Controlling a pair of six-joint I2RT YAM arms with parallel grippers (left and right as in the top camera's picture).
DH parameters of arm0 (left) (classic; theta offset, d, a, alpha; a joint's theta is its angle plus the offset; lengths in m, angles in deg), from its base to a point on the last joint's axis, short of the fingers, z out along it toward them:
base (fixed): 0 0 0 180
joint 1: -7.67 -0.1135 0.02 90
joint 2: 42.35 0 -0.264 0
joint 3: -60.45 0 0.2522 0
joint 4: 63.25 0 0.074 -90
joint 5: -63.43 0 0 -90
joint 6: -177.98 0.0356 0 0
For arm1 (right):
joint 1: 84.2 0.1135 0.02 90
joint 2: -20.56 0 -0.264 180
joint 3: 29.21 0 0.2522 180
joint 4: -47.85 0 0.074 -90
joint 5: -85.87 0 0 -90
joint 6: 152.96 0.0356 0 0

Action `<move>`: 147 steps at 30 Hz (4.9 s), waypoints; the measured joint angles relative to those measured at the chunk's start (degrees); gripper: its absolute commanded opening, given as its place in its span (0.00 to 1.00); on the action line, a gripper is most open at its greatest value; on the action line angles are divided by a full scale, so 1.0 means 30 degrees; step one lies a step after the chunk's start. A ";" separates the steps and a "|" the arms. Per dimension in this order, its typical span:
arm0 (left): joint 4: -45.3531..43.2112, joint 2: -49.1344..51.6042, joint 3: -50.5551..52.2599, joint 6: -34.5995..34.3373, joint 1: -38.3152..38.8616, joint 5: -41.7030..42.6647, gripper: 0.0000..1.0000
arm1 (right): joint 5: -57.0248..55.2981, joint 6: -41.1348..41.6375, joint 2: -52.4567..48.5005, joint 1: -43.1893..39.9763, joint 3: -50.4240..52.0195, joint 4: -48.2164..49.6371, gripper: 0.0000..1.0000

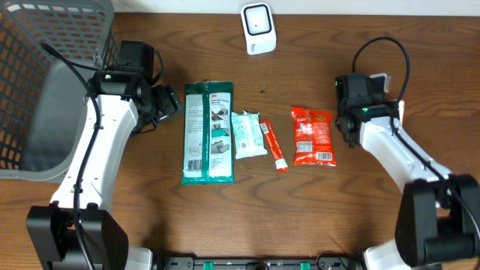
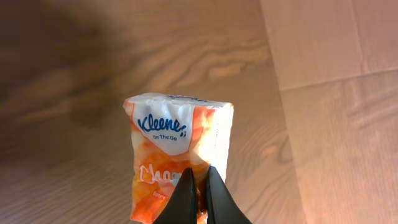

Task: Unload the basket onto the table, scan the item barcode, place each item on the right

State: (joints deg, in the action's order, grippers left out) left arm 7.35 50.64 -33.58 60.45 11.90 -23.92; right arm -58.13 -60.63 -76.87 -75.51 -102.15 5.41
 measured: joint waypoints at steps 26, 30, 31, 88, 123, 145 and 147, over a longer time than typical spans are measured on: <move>0.0000 0.0000 0.0000 0.0000 0.0000 0.0000 0.88 | 0.2412 0.0568 -0.4233 -0.0051 -0.0036 0.0736 0.32; 0.0000 0.0000 0.0000 0.0000 0.0000 0.0000 0.88 | 0.3315 0.0627 -0.3905 -0.0051 -0.0576 -0.0313 0.37; 0.0000 0.0000 0.0000 0.0000 0.0000 0.0000 0.88 | 0.3687 0.0648 -0.3672 -0.0051 -0.0685 -0.0517 0.43; 0.0000 0.0000 0.0000 -0.0007 0.0000 0.0000 0.88 | 1.2626 0.1035 0.0699 -0.4408 -0.1523 -0.3009 0.01; -0.0007 0.0000 0.0000 0.0000 0.0000 0.0000 0.88 | -0.0903 0.4138 -0.5399 0.2652 -0.1078 -0.1829 0.12; 0.0000 0.0000 0.0000 0.0000 0.0000 0.0000 0.88 | 0.0721 0.4175 -0.5399 0.2652 -0.1078 -0.1756 0.37; 0.0000 0.0000 0.0000 0.0000 0.0000 0.0000 0.88 | 0.0721 0.4153 -0.5399 0.2652 -0.1093 -0.1763 0.37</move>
State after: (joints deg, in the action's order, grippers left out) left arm 7.35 50.64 -33.58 60.45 11.90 -23.92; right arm -55.96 -48.17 -93.07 -67.56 -105.42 0.12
